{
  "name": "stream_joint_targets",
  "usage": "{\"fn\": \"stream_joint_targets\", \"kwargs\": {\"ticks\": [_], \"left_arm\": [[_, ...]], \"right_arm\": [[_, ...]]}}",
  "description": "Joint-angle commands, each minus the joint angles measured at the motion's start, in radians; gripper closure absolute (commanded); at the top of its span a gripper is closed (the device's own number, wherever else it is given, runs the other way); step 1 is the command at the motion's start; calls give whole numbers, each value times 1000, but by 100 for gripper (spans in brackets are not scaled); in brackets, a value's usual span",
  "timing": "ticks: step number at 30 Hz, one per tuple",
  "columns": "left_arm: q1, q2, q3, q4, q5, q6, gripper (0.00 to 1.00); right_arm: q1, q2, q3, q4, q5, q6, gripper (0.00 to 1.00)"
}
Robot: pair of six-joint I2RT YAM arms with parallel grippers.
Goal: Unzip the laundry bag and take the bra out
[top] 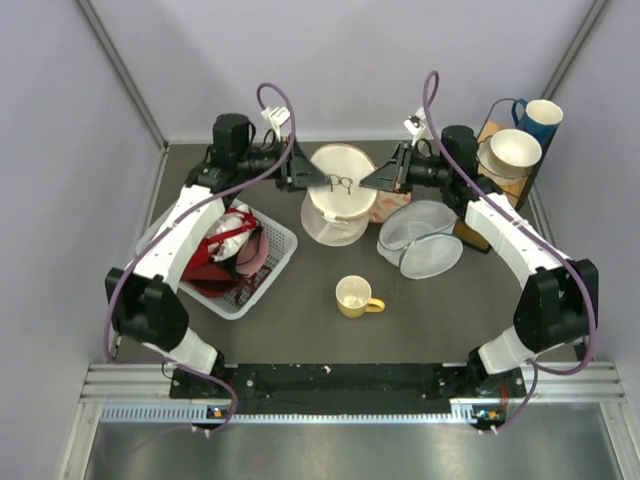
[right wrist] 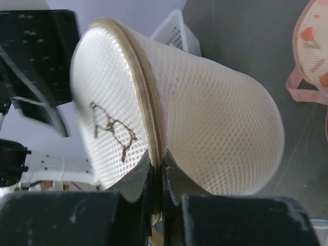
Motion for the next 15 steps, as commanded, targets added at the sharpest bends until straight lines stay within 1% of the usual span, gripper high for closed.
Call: {"fn": "stream_joint_targets", "kwargs": {"ticks": [1,2,3,4,6,8,9,10,11,12,14,15], "left_arm": [[-1,123,233,-133,-121,86,33],[-1,134,254,-181,-213,86,25],[-1,122,252,-192,-279,80,13],[-1,105,239,-192,-327,71,8],[-3,38,202,-194,-433,24,5],[-12,-28,127,-182,-459,-39,6],[-21,-51,99,-178,-497,-56,7],[-30,-74,38,-168,-517,-76,7],[-45,-117,1,-157,-527,-137,7],[-50,-135,-84,-90,-518,-171,7],[-58,-177,-166,-25,-498,-283,5],[-61,-186,-235,57,-484,-314,4]], "right_arm": [[-4,-49,-55,175,101,182,100],[-2,-70,-98,196,150,218,100],[-2,-87,-132,231,243,296,100],[-4,-98,-158,267,276,329,100],[-5,-124,-223,333,378,395,100],[-5,-127,-256,376,416,435,100],[-4,-121,-266,396,437,470,100],[-5,-118,-270,408,446,483,100],[-7,-116,-272,410,457,495,100],[-5,-112,-272,407,479,510,100],[-5,-110,-266,402,499,510,100],[-5,-107,-263,408,500,507,100]]}}
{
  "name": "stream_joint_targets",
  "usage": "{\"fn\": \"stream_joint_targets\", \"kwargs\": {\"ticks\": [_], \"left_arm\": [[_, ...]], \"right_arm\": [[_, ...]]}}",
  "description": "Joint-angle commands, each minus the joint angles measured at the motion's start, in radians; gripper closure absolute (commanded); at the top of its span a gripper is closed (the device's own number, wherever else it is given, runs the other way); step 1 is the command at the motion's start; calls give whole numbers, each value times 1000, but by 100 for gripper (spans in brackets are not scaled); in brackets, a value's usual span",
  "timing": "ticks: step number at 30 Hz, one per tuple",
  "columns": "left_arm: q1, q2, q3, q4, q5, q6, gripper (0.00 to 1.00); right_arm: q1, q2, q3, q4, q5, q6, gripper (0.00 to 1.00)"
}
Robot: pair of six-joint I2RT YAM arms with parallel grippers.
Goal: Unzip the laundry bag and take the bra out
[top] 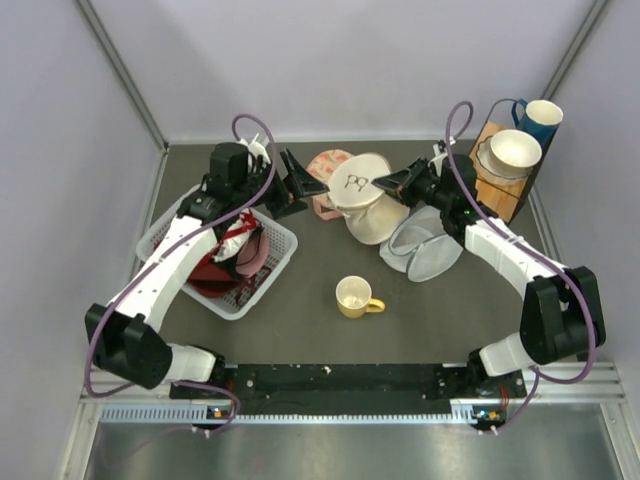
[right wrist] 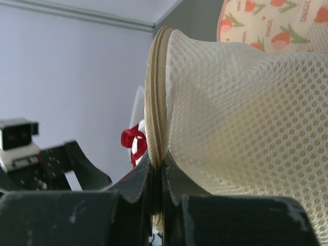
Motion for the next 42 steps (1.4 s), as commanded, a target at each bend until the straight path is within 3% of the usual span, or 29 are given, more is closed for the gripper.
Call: {"fn": "stream_joint_targets", "kwargs": {"ticks": [1,8,14,21,23,24,25,26,28,30,31,33,35,38,42], "left_arm": [[-26,-74,-183,218,-17,-222,1],[-61,70,-189,366,100,-363,1],[-65,133,-217,527,59,-457,7],[-74,208,-165,554,30,-457,18],[-74,233,-158,576,31,-462,35],[-74,239,-158,579,34,-463,52],[-74,243,-157,581,37,-463,89],[-72,243,-152,581,39,-463,100],[-68,237,-142,556,45,-445,100],[-65,227,-114,506,37,-413,100],[-63,225,-102,457,31,-382,100],[-63,219,-86,435,33,-365,100],[-61,214,-83,429,28,-358,100],[-63,207,-51,369,11,-330,100],[-63,184,-7,288,-24,-276,100]], "right_arm": [[3,-29,29,137,79,61,100],[6,-20,23,177,53,64,100],[15,-29,9,186,39,46,100],[22,-46,-4,155,24,12,100],[24,-60,-21,142,25,0,100],[21,-69,-24,123,22,-7,100],[22,-73,-21,108,17,-19,100],[24,-79,-14,84,5,-60,100],[21,-99,26,-28,-15,-135,65],[22,-136,38,-91,-4,-246,46],[22,-174,54,-181,17,-284,41],[33,-210,75,-266,79,-391,35],[52,-243,103,-361,128,-466,35],[136,-251,155,-492,212,-554,38],[249,-236,183,-524,252,-579,45]]}}
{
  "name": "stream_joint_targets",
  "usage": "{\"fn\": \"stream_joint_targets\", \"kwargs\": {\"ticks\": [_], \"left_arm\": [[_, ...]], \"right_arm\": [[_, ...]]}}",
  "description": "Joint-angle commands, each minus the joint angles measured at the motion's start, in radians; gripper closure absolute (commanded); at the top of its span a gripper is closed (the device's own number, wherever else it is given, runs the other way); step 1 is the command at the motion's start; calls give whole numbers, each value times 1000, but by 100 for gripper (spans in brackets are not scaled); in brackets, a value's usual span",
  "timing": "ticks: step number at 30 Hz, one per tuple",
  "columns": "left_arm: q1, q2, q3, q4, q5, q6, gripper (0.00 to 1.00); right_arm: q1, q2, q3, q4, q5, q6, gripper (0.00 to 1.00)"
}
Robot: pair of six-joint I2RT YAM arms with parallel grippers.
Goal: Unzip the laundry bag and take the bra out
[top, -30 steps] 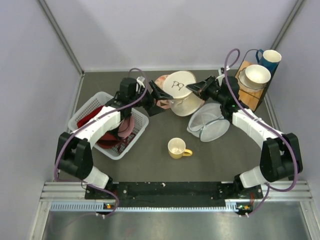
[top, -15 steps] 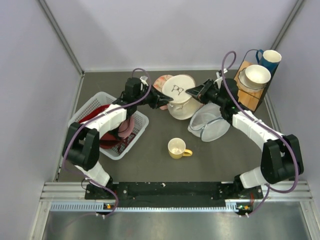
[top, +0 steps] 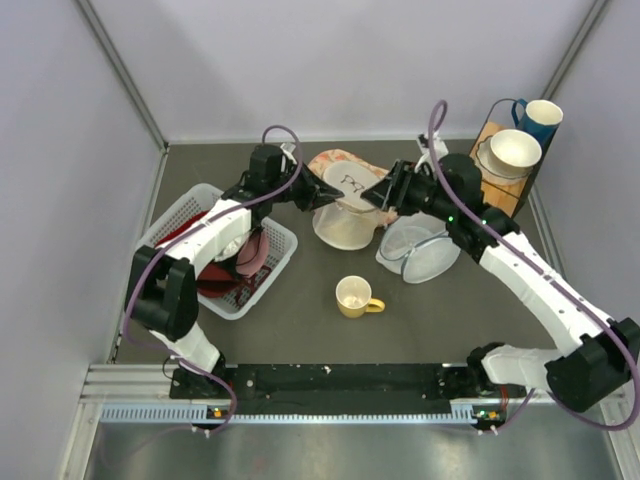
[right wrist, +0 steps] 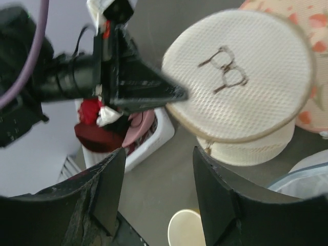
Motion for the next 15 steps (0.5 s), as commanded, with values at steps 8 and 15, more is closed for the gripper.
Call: {"fn": "stream_joint_targets", "kwargs": {"ticks": [8,15], "left_arm": [[5,-89,85,-71,-52,88,100],[5,-97,84,-73,-49,89,100]], "right_arm": [[147,75,48,-114,120,-113,52],[155,129,53,-126,108,-159,49]]}}
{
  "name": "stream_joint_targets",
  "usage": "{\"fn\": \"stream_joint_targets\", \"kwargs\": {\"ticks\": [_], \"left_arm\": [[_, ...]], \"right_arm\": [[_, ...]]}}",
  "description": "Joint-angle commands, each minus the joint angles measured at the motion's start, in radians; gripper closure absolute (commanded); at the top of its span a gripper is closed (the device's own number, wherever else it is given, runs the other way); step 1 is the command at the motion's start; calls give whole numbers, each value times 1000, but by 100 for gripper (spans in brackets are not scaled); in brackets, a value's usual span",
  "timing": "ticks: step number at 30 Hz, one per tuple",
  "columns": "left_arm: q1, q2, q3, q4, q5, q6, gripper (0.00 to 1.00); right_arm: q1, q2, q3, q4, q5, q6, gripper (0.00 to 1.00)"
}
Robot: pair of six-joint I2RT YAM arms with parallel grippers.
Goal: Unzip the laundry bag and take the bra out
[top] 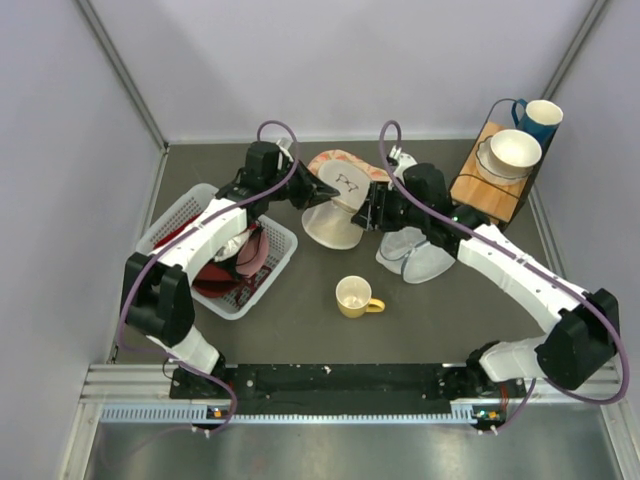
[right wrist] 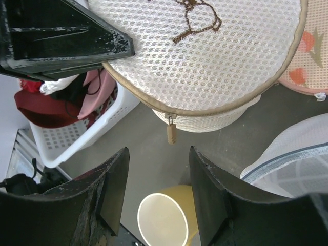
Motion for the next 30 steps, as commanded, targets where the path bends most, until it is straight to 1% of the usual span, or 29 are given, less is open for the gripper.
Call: {"fn": "stream_joint_targets", "kwargs": {"ticks": [1,6,8,11,15,19,21,22,23,25,26,28,29,30], "left_arm": [[4,-58,44,35,1,18,100],[4,-56,44,36,6,18,100],[4,-58,45,33,12,18,100],[2,-61,44,33,14,20,100],[2,-61,40,35,26,20,100],[2,-64,39,35,29,21,100],[2,-66,39,35,29,23,100],[2,-66,39,35,30,21,100],[2,-66,39,35,32,23,100],[2,-64,39,36,32,25,100],[4,-63,39,36,34,26,100],[2,-63,40,36,34,28,100],[4,-60,40,36,32,31,100],[4,-61,42,36,34,31,100]], "right_arm": [[17,25,33,6,0,-45,49],[22,51,38,9,-14,-53,52],[22,62,33,23,-23,-47,55],[23,73,33,46,-31,-38,58],[26,93,58,54,-23,-38,60],[25,108,79,57,-10,-45,66],[26,114,85,55,-5,-50,66],[26,119,87,55,0,-55,65],[26,122,90,54,1,-58,62],[25,123,91,51,10,-62,58],[26,125,93,50,13,-65,54],[25,128,96,49,21,-71,50],[26,130,99,44,23,-73,45],[26,130,102,41,26,-76,44]]}}
